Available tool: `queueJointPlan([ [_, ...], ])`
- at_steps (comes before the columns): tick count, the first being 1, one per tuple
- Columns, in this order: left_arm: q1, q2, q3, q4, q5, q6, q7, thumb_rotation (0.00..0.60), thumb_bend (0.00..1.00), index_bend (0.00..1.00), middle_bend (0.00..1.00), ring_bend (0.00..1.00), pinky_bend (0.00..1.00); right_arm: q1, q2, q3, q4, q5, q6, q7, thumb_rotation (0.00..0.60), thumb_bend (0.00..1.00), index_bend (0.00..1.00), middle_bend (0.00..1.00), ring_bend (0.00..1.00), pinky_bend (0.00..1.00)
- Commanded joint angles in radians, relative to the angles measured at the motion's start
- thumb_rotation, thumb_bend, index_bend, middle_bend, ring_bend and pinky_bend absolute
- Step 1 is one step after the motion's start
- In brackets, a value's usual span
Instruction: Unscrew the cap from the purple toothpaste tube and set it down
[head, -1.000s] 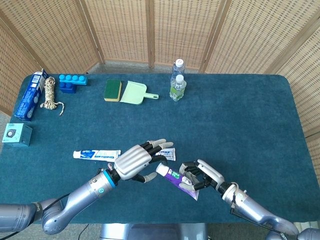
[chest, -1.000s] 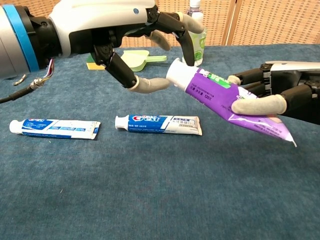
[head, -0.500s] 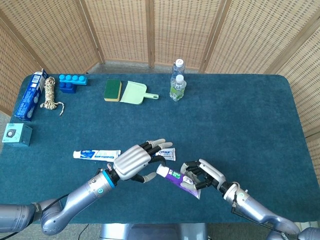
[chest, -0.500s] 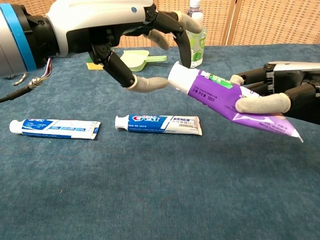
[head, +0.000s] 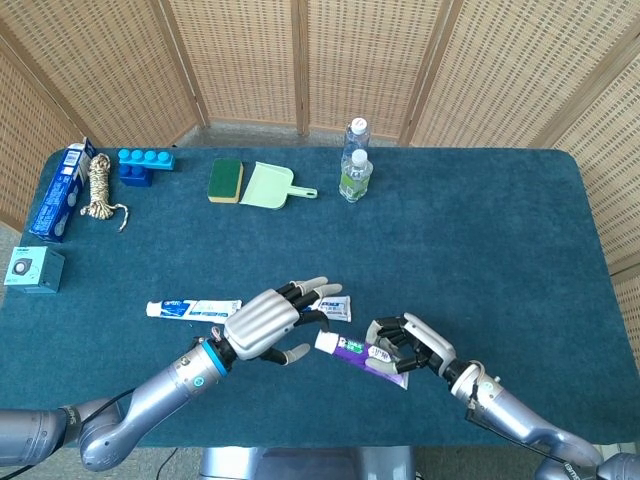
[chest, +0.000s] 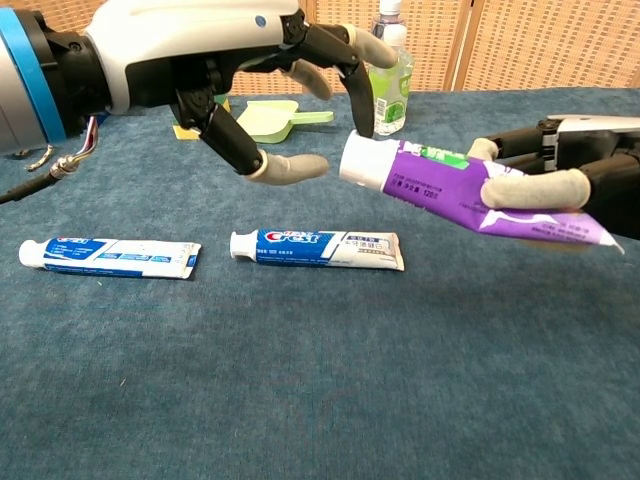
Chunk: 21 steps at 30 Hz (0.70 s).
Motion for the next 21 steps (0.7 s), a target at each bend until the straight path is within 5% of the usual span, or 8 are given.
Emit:
queueJointPlan([
  [1,0.002,0.002,0.001,0.0,0.003,0.003,-0.002,0.6,0.36,0.4,0.08,0.0,0.14,0.001,0.002,0.001,0.006,0.002,0.003,0.011,0.6,0.64,0.99,0.75,0.77,0.87],
  [21,0.01,0.01,0.012,0.0,0.022,0.01,-0.017,0.6,0.36,0.4,0.08,0.0,0.14,-0.003,-0.008,0.015,0.025,0.052,0.007,0.048,0.6,0.65,0.99,0.75,0.79,0.89],
])
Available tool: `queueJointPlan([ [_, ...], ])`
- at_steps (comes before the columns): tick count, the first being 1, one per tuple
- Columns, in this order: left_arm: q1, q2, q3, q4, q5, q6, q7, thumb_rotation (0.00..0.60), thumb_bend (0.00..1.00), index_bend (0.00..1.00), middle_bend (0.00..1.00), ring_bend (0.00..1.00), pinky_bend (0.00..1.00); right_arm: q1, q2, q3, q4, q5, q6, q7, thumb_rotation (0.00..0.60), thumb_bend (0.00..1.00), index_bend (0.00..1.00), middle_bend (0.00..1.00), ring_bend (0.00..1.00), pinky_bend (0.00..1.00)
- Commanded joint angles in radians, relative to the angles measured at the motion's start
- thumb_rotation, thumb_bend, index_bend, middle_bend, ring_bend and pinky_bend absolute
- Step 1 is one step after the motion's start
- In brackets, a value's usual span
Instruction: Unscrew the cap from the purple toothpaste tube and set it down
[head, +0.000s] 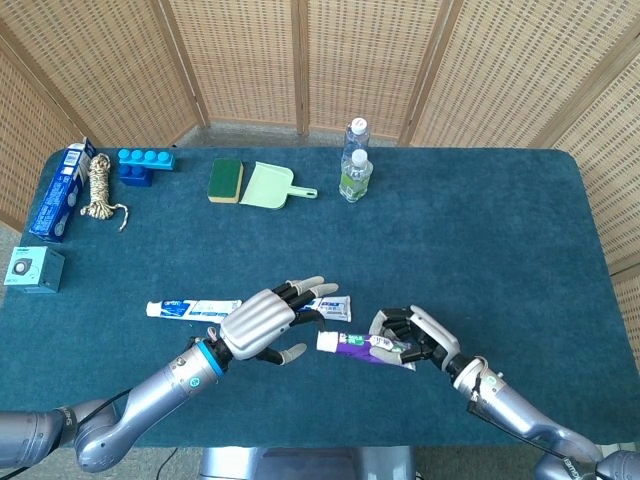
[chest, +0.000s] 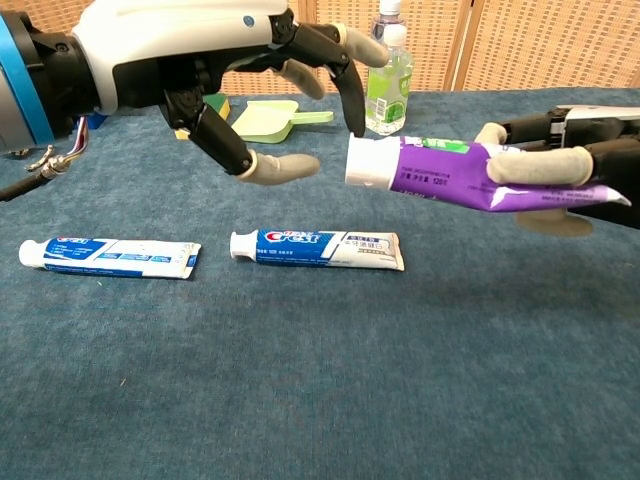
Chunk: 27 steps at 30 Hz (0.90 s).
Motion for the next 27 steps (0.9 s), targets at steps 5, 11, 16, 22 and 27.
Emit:
queueJointPlan([
  [5,0.002,0.005,0.002,-0.003,0.003,0.001,-0.003,0.6,0.36,0.4,0.08,0.0,0.14,-0.004,-0.004,0.009,0.003,0.022,-0.004,-0.002,0.6,0.65,0.99,0.75,0.79,0.89],
  [11,0.006,0.006,0.006,-0.005,0.007,0.004,0.0,0.6,0.36,0.4,0.08,0.0,0.14,-0.009,-0.005,0.018,0.001,0.041,-0.007,-0.01,0.6,0.65,0.99,0.75,0.79,0.89],
  [16,0.008,0.008,0.008,-0.006,0.01,0.007,0.001,0.6,0.36,0.4,0.08,0.0,0.14,-0.015,-0.009,0.03,-0.007,0.069,-0.01,-0.025,0.6,0.65,0.99,0.75,0.79,0.89],
  [22,0.01,0.007,0.009,-0.003,0.009,0.008,0.003,0.6,0.36,0.4,0.08,0.0,0.14,-0.02,-0.008,0.043,-0.018,0.086,-0.017,-0.034,0.6,0.64,0.98,0.75,0.79,0.89],
  [27,0.018,0.019,0.001,-0.01,0.015,0.027,-0.002,0.6,0.36,0.39,0.08,0.0,0.14,-0.025,-0.001,0.043,-0.013,0.077,-0.023,-0.031,0.6,0.65,0.98,0.75,0.79,0.89],
])
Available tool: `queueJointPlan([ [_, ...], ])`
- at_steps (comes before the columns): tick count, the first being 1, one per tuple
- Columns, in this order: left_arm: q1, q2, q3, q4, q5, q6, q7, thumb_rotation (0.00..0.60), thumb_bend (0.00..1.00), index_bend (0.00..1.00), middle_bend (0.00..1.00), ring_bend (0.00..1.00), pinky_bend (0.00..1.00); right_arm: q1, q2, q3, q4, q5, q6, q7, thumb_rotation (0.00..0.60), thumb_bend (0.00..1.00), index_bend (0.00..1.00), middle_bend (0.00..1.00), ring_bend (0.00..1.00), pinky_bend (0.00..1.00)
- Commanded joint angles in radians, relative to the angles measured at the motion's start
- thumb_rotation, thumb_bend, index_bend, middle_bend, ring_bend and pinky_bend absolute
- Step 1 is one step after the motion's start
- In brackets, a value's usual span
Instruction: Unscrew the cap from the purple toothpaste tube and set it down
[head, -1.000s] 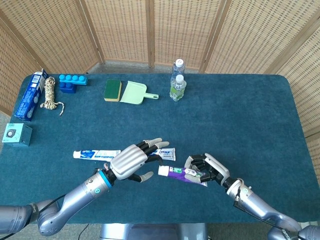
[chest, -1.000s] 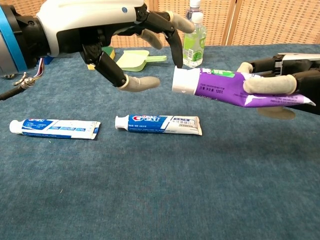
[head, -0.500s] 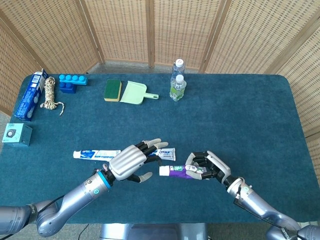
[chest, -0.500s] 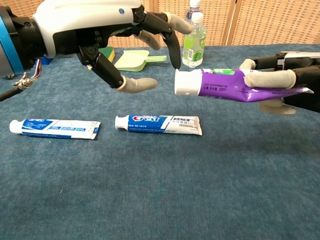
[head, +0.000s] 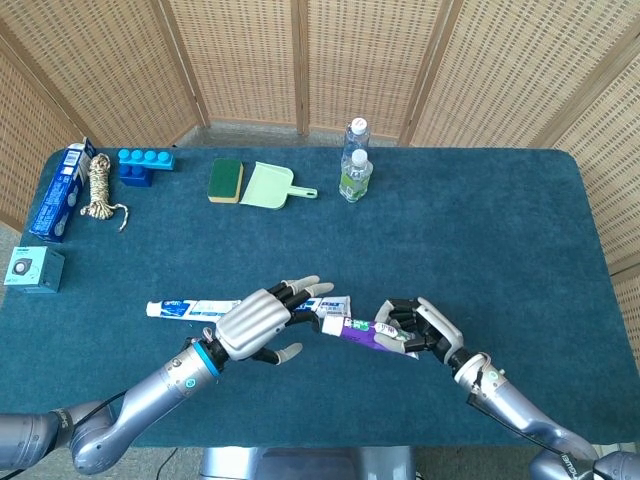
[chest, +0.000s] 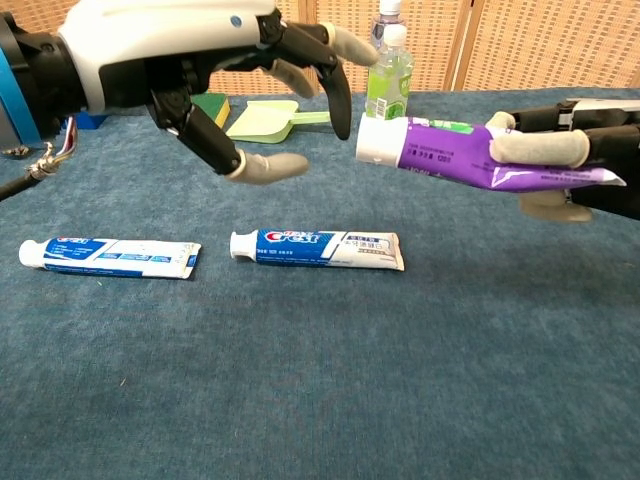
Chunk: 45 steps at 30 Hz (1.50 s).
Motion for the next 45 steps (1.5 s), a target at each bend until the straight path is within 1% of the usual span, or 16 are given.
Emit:
queueJointPlan([
  [1,0.006,0.007,-0.005,-0.004,0.005,0.012,-0.005,0.6,0.36,0.39,0.08,0.0,0.14,-0.004,0.004,-0.001,0.002,-0.008,-0.001,0.004,0.6,0.65,0.98,0.75,0.79,0.89],
  [7,0.014,0.021,-0.015,-0.007,0.007,0.029,-0.015,0.6,0.36,0.37,0.07,0.0,0.14,-0.008,0.006,-0.005,0.0,-0.035,0.0,0.023,0.6,0.65,0.98,0.75,0.79,0.89],
  [12,0.006,0.004,-0.018,0.002,-0.003,0.015,-0.021,0.6,0.36,0.36,0.07,0.0,0.14,-0.003,0.001,-0.004,-0.012,-0.054,0.001,0.021,0.6,0.65,0.98,0.75,0.79,0.89],
  [16,0.0,-0.01,-0.016,0.008,-0.006,0.007,-0.012,0.6,0.36,0.34,0.06,0.0,0.14,-0.002,-0.001,0.002,-0.019,-0.048,0.003,0.018,0.6,0.65,0.98,0.75,0.79,0.89],
  [24,0.006,-0.018,-0.016,0.009,-0.001,0.029,0.019,0.6,0.36,0.25,0.04,0.0,0.14,0.002,-0.012,0.028,-0.046,0.006,-0.01,0.003,0.6,0.65,0.98,0.75,0.8,0.89],
  [33,0.014,-0.051,-0.026,0.017,-0.002,0.066,0.046,0.6,0.36,0.24,0.04,0.0,0.16,-0.001,-0.011,0.04,-0.075,0.005,-0.015,0.023,0.6,0.65,0.98,0.75,0.8,0.9],
  [40,0.014,-0.06,-0.026,0.015,-0.007,0.067,0.06,0.6,0.36,0.22,0.03,0.0,0.16,-0.002,-0.005,0.048,-0.081,0.002,-0.02,0.07,0.6,0.65,0.98,0.75,0.8,0.9],
  [45,0.015,-0.062,-0.029,0.014,-0.011,0.068,0.064,0.6,0.36,0.21,0.02,0.0,0.16,-0.001,-0.004,0.05,-0.089,0.004,-0.029,0.074,0.6,0.65,0.98,0.75,0.8,0.9],
])
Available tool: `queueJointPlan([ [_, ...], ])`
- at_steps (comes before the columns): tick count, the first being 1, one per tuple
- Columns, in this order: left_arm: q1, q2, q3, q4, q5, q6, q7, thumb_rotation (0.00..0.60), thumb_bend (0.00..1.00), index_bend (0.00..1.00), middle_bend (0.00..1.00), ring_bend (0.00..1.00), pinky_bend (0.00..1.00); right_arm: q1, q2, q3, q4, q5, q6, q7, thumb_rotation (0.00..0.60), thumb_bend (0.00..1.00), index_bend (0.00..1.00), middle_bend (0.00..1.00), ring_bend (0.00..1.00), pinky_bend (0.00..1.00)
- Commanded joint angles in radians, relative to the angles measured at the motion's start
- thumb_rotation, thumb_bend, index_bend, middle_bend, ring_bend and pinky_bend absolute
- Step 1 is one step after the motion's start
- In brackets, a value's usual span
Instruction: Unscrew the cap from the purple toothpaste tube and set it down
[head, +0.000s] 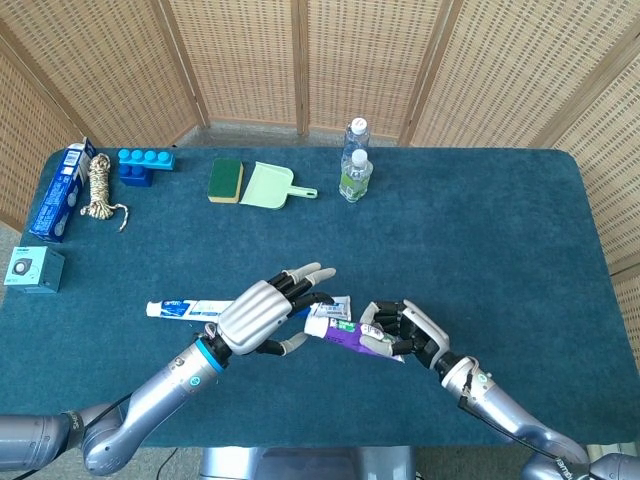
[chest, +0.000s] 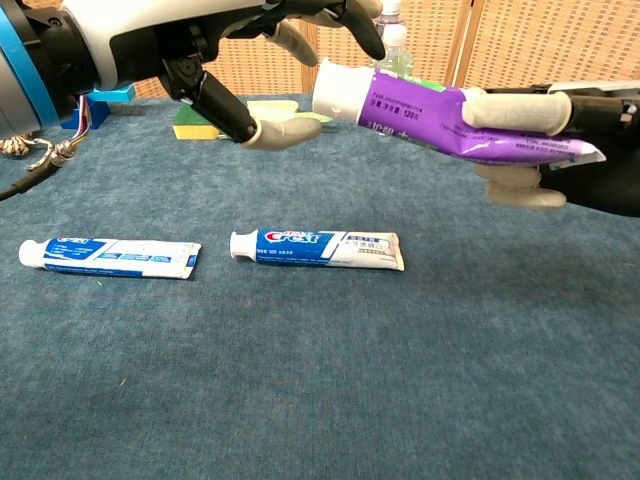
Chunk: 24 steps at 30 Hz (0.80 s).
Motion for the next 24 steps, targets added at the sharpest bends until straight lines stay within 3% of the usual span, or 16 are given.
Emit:
queueJointPlan([
  [1,0.0,-0.001,-0.001,0.0,-0.002,0.0,0.001,0.6,0.36,0.21,0.02,0.0,0.16,0.001,-0.001,0.0,-0.003,0.002,-0.006,-0.003,0.6,0.65,0.98,0.75,0.8,0.9],
  [16,0.005,-0.004,0.0,-0.001,-0.001,0.006,0.007,0.6,0.36,0.26,0.03,0.0,0.16,-0.001,-0.046,0.001,-0.001,0.033,-0.036,-0.011,0.6,0.65,0.98,0.75,0.8,0.9],
  [24,0.005,-0.014,-0.004,0.003,-0.006,0.01,0.013,0.6,0.36,0.35,0.05,0.0,0.16,-0.006,-0.041,0.002,-0.002,0.022,-0.041,0.004,0.6,0.65,0.98,0.76,0.8,0.9],
])
